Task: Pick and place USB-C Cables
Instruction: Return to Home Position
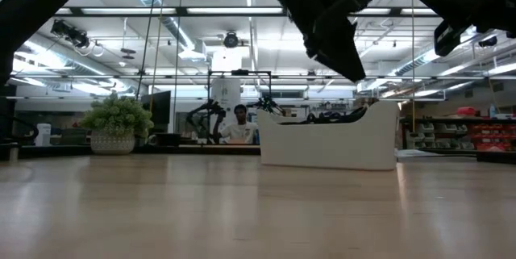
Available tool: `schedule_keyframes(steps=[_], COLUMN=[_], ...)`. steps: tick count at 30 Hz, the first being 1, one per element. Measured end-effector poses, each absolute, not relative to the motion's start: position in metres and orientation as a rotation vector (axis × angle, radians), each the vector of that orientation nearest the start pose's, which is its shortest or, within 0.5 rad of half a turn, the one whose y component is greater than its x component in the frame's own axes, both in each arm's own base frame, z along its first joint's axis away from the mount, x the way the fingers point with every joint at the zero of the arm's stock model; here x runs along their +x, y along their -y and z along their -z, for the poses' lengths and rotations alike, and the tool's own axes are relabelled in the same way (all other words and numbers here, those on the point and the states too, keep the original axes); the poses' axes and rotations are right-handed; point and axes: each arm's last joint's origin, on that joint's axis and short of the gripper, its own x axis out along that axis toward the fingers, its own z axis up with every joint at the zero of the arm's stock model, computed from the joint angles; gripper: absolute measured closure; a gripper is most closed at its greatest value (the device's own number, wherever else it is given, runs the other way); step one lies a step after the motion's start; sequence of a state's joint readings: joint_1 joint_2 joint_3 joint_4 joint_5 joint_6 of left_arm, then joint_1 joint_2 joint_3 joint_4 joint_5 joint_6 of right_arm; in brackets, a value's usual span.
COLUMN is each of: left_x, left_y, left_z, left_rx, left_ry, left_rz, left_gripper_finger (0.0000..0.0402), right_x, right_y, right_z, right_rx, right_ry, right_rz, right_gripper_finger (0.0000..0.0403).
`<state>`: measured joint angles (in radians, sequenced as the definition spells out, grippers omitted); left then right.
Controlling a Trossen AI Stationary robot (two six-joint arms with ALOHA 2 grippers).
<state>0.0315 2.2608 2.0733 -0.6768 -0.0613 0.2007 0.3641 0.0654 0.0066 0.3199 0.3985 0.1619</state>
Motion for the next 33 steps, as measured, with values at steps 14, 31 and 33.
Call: schedule_keyframes(steps=[14,31,33], left_x=[0.492,0.498,0.496], left_y=[-0.017,-0.024,-0.027], left_z=[-0.186,-0.264,-0.275], left_rx=[0.141,0.145,0.143], left_ry=[-0.963,-0.821,-0.826], left_rz=[-0.01,0.072,0.064], left_gripper_finger=[0.0278,0.0279,0.0279], right_x=[0.094,0.094,0.094], right_y=[-0.024,-0.024,-0.024], right_z=[-0.191,-0.191,-0.191], right_rx=[0.258,0.258,0.259], right_ry=[0.245,0.244,0.246], right_rz=[0.015,0.015,0.015], right_gripper_finger=[0.0389,0.0389,0.0389])
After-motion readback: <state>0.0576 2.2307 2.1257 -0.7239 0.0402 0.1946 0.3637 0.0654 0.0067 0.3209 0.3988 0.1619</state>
